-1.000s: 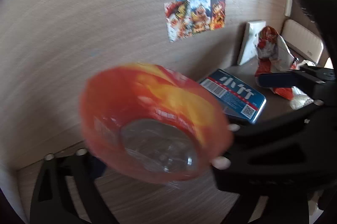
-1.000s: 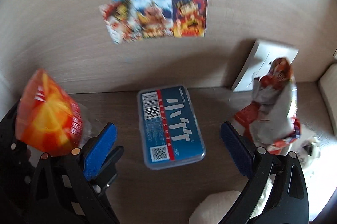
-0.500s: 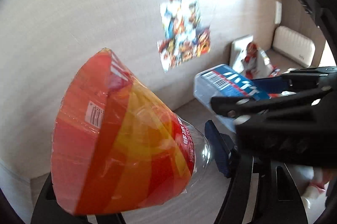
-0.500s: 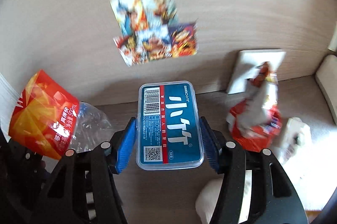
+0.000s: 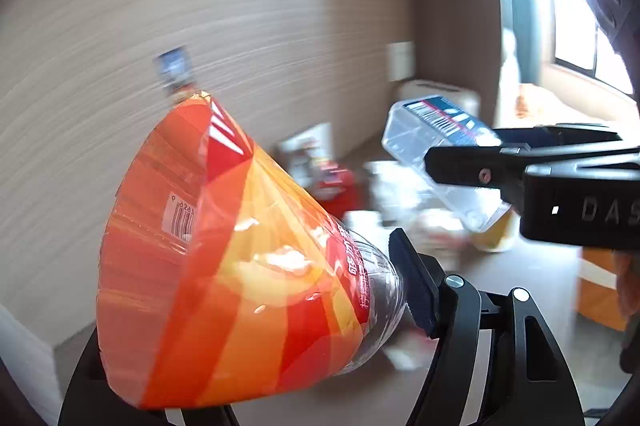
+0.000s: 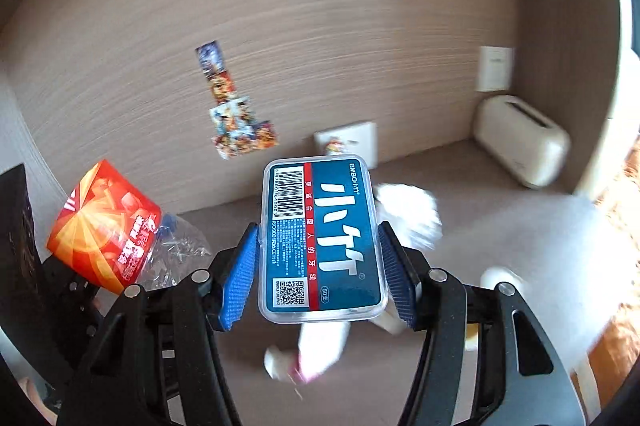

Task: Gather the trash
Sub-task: 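Carry the bottle and box over the white bin and open both tools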

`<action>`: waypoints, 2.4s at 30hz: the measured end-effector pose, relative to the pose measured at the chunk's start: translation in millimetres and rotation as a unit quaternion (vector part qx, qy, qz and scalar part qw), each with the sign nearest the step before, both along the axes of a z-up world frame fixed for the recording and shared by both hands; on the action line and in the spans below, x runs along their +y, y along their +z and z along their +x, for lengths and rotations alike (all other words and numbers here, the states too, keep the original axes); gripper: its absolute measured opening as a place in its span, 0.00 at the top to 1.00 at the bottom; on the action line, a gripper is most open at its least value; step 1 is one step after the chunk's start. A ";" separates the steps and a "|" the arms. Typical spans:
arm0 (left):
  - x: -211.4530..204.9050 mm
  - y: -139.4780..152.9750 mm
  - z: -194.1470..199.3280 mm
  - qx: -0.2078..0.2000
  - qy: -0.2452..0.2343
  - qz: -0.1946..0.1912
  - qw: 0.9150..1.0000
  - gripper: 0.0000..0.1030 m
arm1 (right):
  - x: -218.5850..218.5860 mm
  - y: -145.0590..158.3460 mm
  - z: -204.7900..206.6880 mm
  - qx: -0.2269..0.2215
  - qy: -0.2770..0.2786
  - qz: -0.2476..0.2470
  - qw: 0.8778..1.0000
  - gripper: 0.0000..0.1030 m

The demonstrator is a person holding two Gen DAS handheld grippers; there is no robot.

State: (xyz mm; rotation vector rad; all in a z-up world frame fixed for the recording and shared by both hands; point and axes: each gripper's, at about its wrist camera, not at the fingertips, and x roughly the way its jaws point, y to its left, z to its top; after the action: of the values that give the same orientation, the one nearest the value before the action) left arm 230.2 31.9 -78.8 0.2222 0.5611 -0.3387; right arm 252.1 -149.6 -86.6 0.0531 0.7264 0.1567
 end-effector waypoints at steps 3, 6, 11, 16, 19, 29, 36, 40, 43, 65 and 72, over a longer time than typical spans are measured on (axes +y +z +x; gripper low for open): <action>-36.8 -3.2 -19.7 0.005 -0.044 0.002 0.999 0.35 | -31.2 2.8 -39.0 -0.001 -0.034 -0.012 0.999 0.42; -76.6 -9.8 -40.5 0.021 -0.088 0.001 0.996 0.35 | -64.7 -1.7 -73.6 0.007 -0.076 -0.017 0.997 0.42; -140.3 -22.3 -79.9 0.041 -0.160 0.013 0.986 0.35 | -117.3 -12.1 -131.9 0.024 -0.157 -0.023 0.987 0.42; -202.0 -46.4 -113.9 0.059 -0.235 0.025 0.970 0.35 | -174.6 -37.5 -190.3 0.058 -0.239 -0.023 0.969 0.42; -239.9 -67.3 -134.8 0.070 -0.275 0.039 0.958 0.35 | -200.7 -52.2 -217.4 0.072 -0.274 -0.014 0.959 0.42; -336.9 -180.6 -157.3 0.121 -0.364 0.075 0.920 0.35 | -271.1 -145.6 -260.9 0.116 -0.349 0.021 0.930 0.42; -379.1 -288.8 -160.7 0.146 -0.390 0.098 0.904 0.35 | -308.6 -253.1 -268.3 0.162 -0.363 0.029 0.917 0.42; -393.0 -349.3 -163.2 0.148 -0.402 0.116 0.896 0.35 | -320.9 -312.8 -266.5 0.185 -0.361 0.036 0.913 0.42; -398.9 -390.5 -163.5 0.153 -0.407 0.127 0.892 0.35 | -327.0 -352.6 -264.2 0.198 -0.359 0.040 0.911 0.42; -395.1 -415.8 -140.6 0.195 -0.376 0.130 0.897 0.05 | -342.5 -387.1 -266.6 0.225 -0.382 0.051 0.895 0.04; -374.6 -331.0 -133.2 0.185 -0.345 0.093 0.916 0.05 | -315.6 -303.9 -258.3 0.186 -0.378 0.048 0.906 0.04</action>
State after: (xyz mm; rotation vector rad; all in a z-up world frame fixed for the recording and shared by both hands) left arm 97.0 -342.7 -409.8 0.5504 0.8852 -1.0316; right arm -6.2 -465.2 -390.5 0.4625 1.0309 -0.5785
